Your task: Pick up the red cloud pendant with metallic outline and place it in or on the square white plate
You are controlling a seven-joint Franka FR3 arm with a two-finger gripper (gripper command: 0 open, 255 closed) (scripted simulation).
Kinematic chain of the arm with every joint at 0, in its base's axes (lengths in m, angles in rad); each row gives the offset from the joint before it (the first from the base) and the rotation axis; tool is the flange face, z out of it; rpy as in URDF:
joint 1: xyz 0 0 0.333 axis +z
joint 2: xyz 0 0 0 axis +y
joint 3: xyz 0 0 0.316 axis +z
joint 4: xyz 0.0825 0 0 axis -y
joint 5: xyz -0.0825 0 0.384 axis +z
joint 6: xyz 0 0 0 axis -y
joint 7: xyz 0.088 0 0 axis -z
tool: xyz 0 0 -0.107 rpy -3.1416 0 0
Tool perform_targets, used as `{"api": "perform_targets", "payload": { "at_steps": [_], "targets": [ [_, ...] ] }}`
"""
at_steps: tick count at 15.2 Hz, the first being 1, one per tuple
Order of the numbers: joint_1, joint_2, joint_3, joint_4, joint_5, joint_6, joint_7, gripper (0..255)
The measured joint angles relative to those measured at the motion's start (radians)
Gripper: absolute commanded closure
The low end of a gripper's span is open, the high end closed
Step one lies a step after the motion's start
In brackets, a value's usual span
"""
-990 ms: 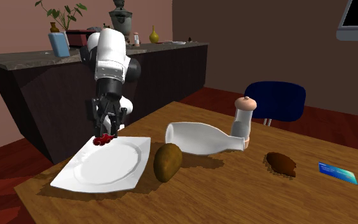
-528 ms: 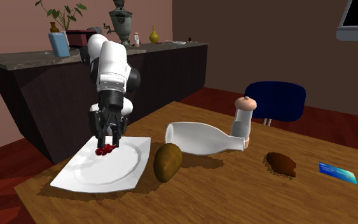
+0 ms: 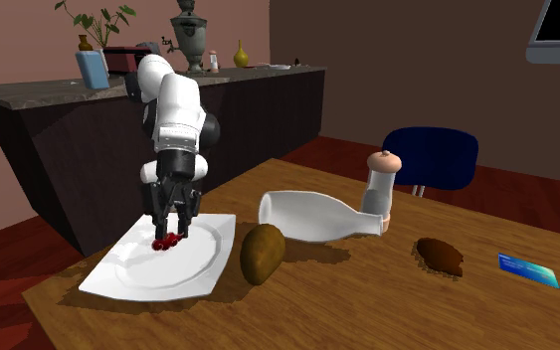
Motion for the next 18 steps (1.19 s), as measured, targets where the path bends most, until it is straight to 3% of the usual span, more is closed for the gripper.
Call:
{"api": "perform_targets", "payload": {
  "at_steps": [1,2,8,13,18],
  "targets": [
    [0.0,0.0,0.0,0.0,0.0,0.0,0.0,255],
    [0.0,0.0,0.0,0.0,0.0,0.0,0.0,0],
    [0.0,0.0,0.0,0.0,0.0,0.0,0.0,0],
    [0.019,-0.085,0.011,0.012,0.026,-0.098,-0.018,0],
    [0.021,-0.097,0.014,0.013,0.03,-0.114,-0.019,0]
  ]
}}
